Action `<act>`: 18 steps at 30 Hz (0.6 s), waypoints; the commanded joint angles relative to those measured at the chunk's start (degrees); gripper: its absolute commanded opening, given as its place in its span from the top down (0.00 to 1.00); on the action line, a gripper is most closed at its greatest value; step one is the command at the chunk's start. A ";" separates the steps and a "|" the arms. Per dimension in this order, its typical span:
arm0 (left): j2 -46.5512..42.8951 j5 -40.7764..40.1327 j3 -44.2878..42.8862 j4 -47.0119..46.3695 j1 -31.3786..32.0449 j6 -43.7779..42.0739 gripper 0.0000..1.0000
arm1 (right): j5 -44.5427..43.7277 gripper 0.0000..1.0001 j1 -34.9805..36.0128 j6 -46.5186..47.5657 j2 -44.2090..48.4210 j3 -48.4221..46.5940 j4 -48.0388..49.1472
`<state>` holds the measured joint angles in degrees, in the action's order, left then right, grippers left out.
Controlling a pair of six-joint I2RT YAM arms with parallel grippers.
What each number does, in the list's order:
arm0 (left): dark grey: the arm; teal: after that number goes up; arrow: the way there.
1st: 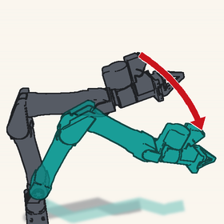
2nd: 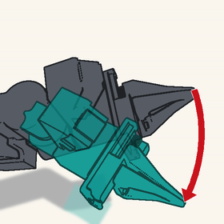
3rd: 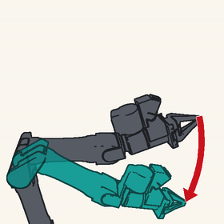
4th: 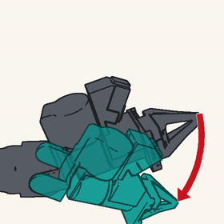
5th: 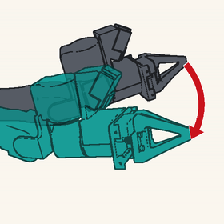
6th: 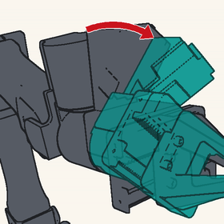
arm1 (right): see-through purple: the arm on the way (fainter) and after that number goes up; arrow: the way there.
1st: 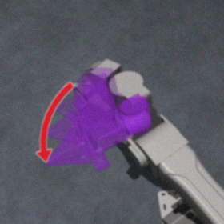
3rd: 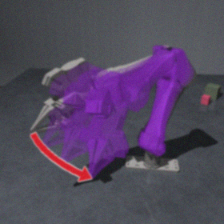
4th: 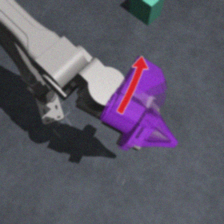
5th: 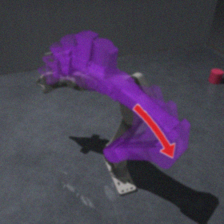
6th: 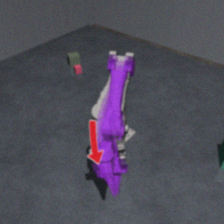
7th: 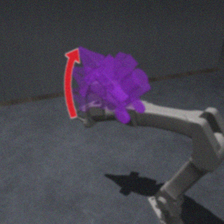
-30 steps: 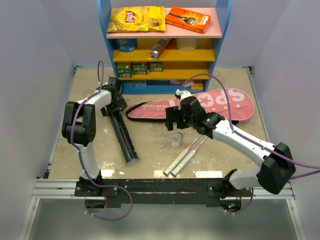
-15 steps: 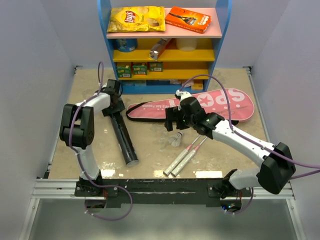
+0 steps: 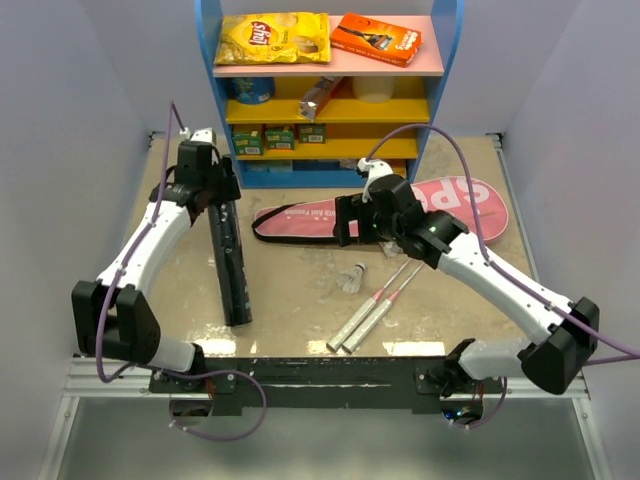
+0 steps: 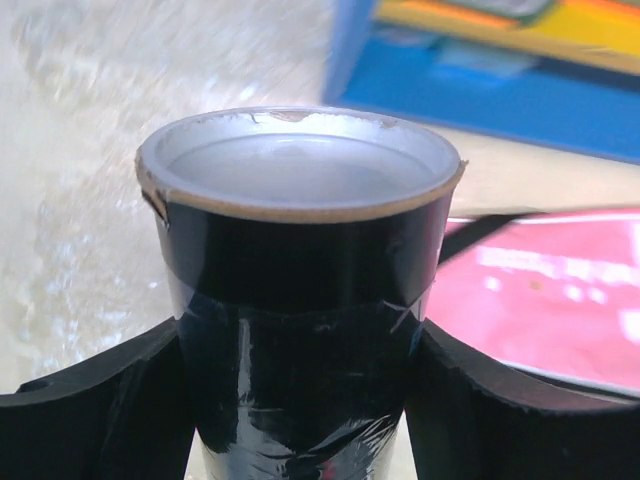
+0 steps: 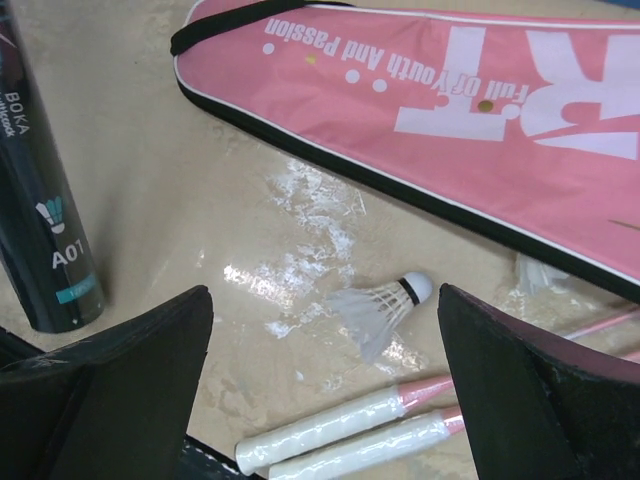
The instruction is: Pack up the badminton gear
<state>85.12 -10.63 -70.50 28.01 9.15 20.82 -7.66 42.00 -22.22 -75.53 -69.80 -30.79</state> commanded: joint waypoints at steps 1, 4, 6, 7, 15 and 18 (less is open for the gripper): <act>-5.66 12.10 -2.35 -2.52 0.69 -8.33 1.00 | -2.80 0.04 0.01 2.35 5.38 -3.32 -5.33; -7.60 18.79 -3.50 -2.70 2.18 -12.72 1.00 | -2.97 0.04 0.01 2.70 8.11 -4.29 -7.87; -9.09 22.84 -3.42 -3.22 3.85 -14.39 1.00 | -3.06 0.04 0.10 2.79 9.34 -6.04 -9.81; -9.62 23.37 -3.33 -3.22 6.73 -16.32 1.00 | -2.97 0.04 0.01 2.88 9.78 -6.66 -11.56; -14.98 28.03 1.23 -3.92 21.34 -23.45 1.00 | 5.80 0.08 0.01 3.50 14.79 -8.77 -17.90; -18.75 29.88 5.18 -5.33 23.98 -23.81 1.00 | 7.57 0.12 0.10 4.37 17.25 -7.64 -20.36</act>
<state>72.34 14.76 -69.10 26.17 31.33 0.30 -4.56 42.00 -19.40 -60.97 -76.84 -46.46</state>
